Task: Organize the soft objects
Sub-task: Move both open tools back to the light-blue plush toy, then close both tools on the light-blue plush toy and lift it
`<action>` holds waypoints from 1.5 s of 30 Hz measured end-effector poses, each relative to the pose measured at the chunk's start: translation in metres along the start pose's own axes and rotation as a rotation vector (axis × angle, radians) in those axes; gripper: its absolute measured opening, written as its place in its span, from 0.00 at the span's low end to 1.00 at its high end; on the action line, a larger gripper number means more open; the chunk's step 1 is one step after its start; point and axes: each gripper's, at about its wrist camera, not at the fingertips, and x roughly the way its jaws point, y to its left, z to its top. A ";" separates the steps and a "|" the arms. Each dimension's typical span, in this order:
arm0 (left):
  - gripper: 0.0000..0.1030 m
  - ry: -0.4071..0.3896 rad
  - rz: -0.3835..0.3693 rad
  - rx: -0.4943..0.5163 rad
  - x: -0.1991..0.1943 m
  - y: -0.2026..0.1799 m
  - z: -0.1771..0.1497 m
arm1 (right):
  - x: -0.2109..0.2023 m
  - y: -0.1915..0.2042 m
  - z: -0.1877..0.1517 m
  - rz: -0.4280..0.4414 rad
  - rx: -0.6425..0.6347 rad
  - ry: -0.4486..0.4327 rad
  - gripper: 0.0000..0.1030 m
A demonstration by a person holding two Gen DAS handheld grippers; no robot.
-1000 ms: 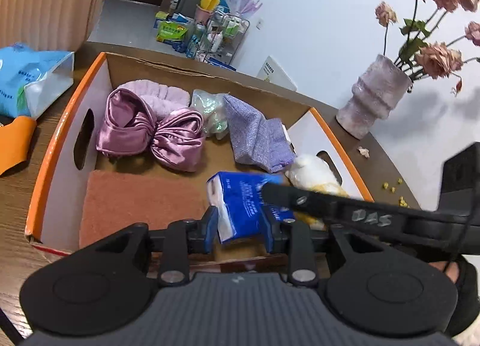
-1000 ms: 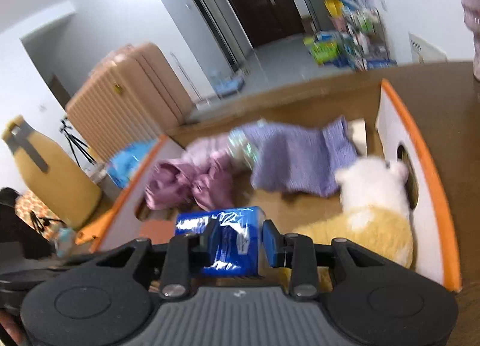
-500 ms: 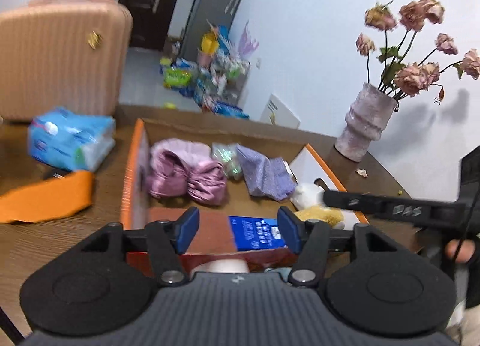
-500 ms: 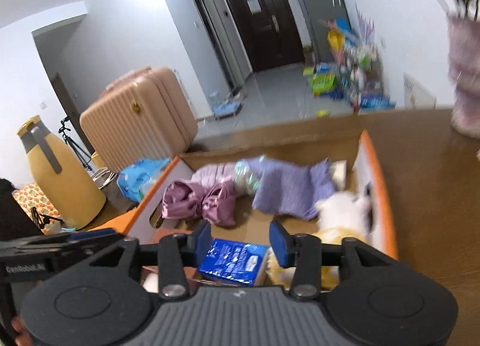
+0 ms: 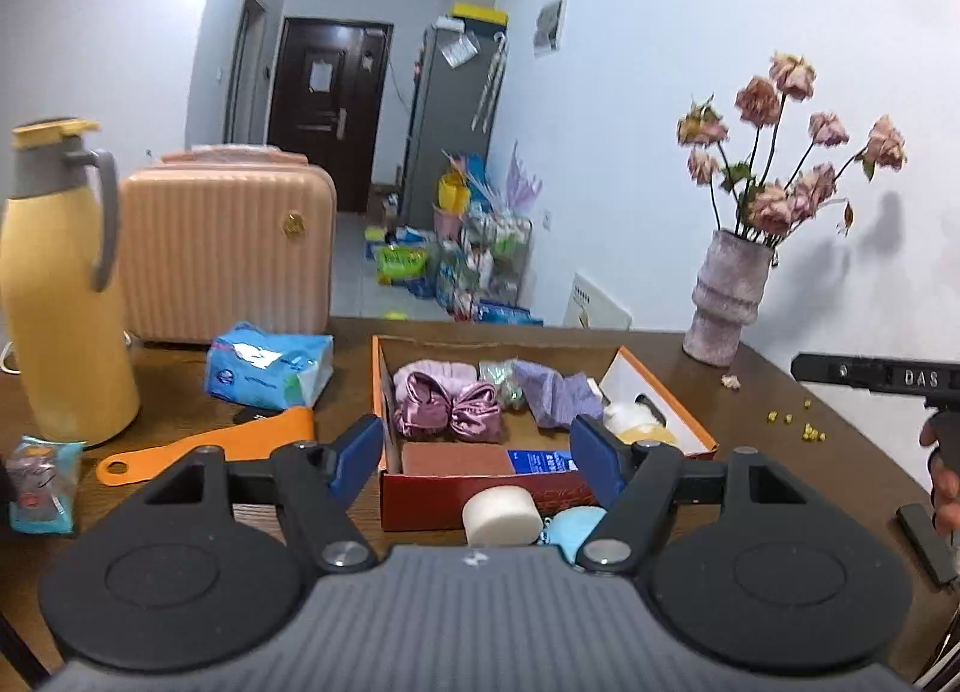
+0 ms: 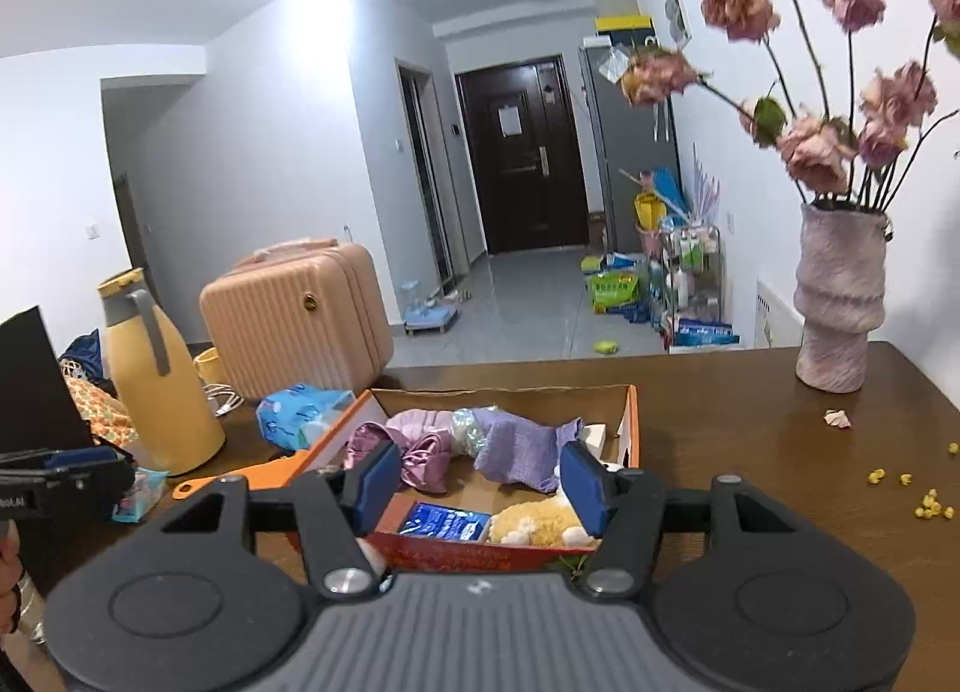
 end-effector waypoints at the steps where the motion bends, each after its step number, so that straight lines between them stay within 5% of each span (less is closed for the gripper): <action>1: 0.69 -0.012 0.001 -0.003 -0.009 -0.002 -0.003 | -0.008 0.004 -0.003 0.005 -0.007 -0.011 0.58; 4: 0.70 -0.033 0.005 0.003 -0.028 -0.008 -0.023 | -0.028 0.016 -0.024 0.015 -0.038 -0.062 0.70; 10: 0.70 -0.021 0.039 0.042 -0.054 -0.026 -0.075 | -0.060 0.042 -0.078 0.020 -0.090 -0.036 0.70; 16: 0.72 0.037 -0.029 -0.071 -0.076 -0.025 -0.122 | -0.086 0.057 -0.128 0.058 -0.074 0.015 0.70; 23: 0.72 0.085 0.003 -0.077 -0.065 -0.017 -0.132 | -0.080 0.057 -0.154 0.059 -0.032 0.088 0.70; 38: 0.63 0.195 -0.031 -0.104 0.049 -0.011 -0.114 | 0.025 0.030 -0.142 0.028 0.040 0.189 0.70; 45: 0.57 0.269 -0.158 -0.170 0.121 -0.022 -0.102 | 0.098 0.006 -0.125 0.033 0.128 0.199 0.70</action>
